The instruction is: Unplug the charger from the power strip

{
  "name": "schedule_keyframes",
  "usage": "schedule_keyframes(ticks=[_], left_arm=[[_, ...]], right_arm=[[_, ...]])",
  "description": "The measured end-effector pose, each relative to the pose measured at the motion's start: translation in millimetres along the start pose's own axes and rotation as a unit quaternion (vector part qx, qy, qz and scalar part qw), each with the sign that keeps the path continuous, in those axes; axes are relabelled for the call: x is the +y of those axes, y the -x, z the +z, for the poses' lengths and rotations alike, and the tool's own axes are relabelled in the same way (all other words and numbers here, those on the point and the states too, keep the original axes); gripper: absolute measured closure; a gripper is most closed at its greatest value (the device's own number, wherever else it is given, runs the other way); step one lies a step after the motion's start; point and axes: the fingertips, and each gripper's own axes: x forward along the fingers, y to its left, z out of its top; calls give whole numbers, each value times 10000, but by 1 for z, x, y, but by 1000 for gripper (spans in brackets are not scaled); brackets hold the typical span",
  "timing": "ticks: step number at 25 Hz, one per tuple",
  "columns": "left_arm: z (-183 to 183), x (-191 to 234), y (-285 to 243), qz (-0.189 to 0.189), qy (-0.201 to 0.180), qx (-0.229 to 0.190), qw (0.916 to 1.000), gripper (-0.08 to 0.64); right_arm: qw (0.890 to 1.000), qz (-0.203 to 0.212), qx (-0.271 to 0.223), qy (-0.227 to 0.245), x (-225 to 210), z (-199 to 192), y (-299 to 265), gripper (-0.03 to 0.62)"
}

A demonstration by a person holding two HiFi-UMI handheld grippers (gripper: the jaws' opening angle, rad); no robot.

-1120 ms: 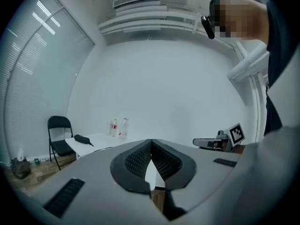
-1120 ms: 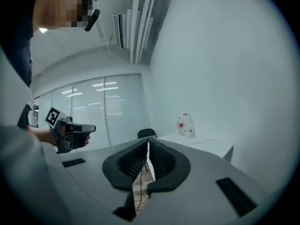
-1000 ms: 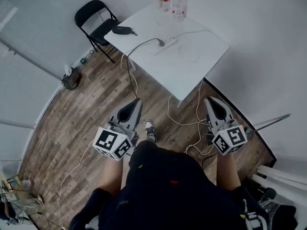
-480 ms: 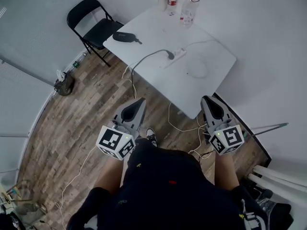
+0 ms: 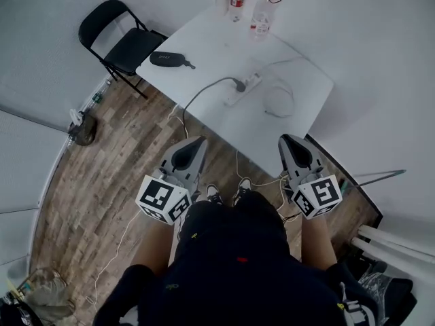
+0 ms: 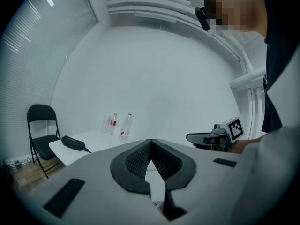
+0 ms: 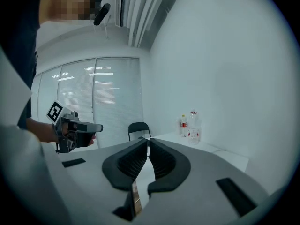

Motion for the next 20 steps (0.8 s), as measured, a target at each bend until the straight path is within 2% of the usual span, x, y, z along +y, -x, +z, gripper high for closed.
schedule_keyframes(ticks=[4,13,18,20], left_arm=[[4,9,-22,-7,-25,26,10000,540],[16,36,-84,336,20,81,9994,540],[0,50,-136,549,-110,369,9977,540],[-10,57,-157,567,-37,492,9972,540]], right_arm=[[10000,4,24,-66,-18,-3,-17,565],[9998,146,2,-94,-82,3,-71,565],[9995,231,107,200,-124,-3,-106,565],[9990,329,200,234,-136,-10,-124,564]])
